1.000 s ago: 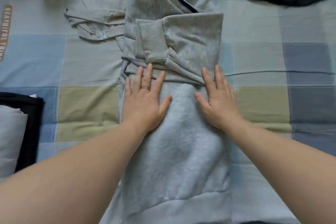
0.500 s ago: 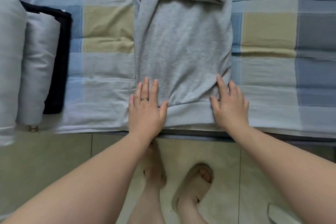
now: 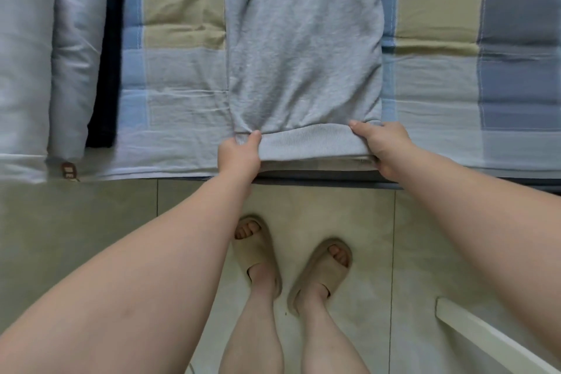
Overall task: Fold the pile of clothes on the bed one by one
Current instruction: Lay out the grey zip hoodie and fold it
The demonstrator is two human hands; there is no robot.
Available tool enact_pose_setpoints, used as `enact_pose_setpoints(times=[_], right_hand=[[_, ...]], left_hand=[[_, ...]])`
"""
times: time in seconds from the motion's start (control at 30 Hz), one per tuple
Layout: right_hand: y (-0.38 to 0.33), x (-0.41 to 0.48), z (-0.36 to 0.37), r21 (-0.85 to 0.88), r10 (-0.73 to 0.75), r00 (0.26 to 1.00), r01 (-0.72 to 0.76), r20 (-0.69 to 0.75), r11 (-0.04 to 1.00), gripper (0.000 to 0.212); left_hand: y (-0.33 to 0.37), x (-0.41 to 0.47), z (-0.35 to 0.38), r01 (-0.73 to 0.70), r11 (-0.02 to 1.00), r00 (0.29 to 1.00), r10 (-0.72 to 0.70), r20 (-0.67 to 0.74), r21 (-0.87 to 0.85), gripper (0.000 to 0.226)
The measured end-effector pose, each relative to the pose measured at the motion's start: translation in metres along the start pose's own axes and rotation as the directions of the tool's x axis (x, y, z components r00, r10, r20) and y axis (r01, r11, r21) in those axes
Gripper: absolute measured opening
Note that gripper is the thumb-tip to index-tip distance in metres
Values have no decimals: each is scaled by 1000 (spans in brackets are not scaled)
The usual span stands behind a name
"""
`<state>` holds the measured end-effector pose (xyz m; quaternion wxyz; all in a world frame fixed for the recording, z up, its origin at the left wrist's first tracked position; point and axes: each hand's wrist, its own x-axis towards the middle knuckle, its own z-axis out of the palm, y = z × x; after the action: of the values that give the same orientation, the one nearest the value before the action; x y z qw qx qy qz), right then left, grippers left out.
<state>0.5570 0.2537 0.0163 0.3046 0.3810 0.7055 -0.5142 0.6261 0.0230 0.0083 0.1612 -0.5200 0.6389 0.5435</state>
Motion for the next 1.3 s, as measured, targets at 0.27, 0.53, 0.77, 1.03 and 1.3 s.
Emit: enact_pose_setpoints(times=[0.27, 0.53, 0.77, 1.03, 1.3], right_hand=[[14, -97, -30, 91, 82, 997, -82, -3, 992, 39], [25, -249, -88, 75, 279, 959, -281, 39, 957, 30], [-50, -264, -98, 101, 285, 957, -290, 54, 952, 35], [-203, -193, -60, 278, 242, 969, -245, 46, 929, 20], [-328, -84, -14, 295, 245, 964, -265, 103, 918, 22]], left_hand=[[2, -103, -47, 213, 976, 973, -207, 106, -49, 16], [15, -241, -103, 495, 869, 859, -489, 154, 3, 11], [71, -261, -111, 543, 831, 834, -518, 191, -116, 16], [224, -169, -81, 430, 844, 901, -381, 205, -321, 24], [357, -54, -40, 336, 910, 930, -280, 237, -244, 33]])
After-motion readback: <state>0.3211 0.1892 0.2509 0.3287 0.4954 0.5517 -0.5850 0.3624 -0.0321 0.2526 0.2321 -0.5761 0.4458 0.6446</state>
